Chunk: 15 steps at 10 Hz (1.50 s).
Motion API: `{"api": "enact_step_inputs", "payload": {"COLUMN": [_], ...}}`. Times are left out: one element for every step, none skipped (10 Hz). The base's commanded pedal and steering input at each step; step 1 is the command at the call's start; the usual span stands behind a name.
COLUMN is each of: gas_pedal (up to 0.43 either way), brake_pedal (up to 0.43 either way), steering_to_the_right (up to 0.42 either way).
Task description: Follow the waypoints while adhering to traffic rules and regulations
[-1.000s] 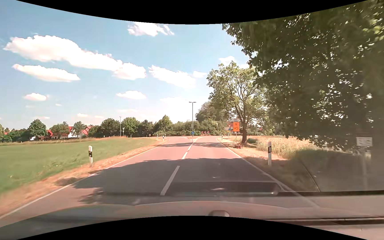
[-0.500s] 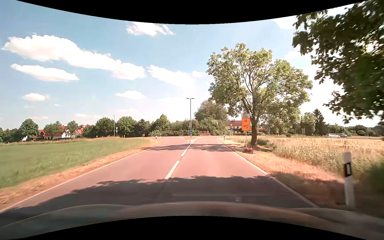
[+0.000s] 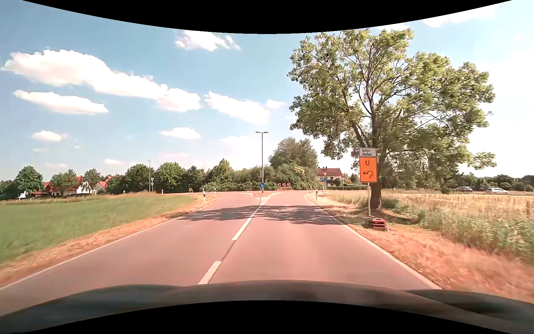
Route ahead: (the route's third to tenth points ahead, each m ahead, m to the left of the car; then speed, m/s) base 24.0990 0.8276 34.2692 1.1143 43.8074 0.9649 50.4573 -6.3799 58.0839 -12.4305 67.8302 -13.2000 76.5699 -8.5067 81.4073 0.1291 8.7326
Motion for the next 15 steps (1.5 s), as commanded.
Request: {"api": "enact_step_inputs", "payload": {"gas_pedal": [0.008, 0.008, 0.008, 0.008, 0.008, 0.008, 0.008, 0.008, 0.008, 0.008, 0.008, 0.008, 0.008, 0.008, 0.008], "brake_pedal": [0.000, 0.000, 0.000, 0.000, 0.000, 0.000, 0.000, 0.000, 0.000, 0.000, 0.000, 0.000, 0.000, 0.000, 0.000], "steering_to_the_right": [0.002, 0.002, 0.002, 0.002, 0.003, 0.003, 0.003, 0.003, 0.003, 0.003, 0.003, 0.003, 0.003, 0.004, 0.006]}}
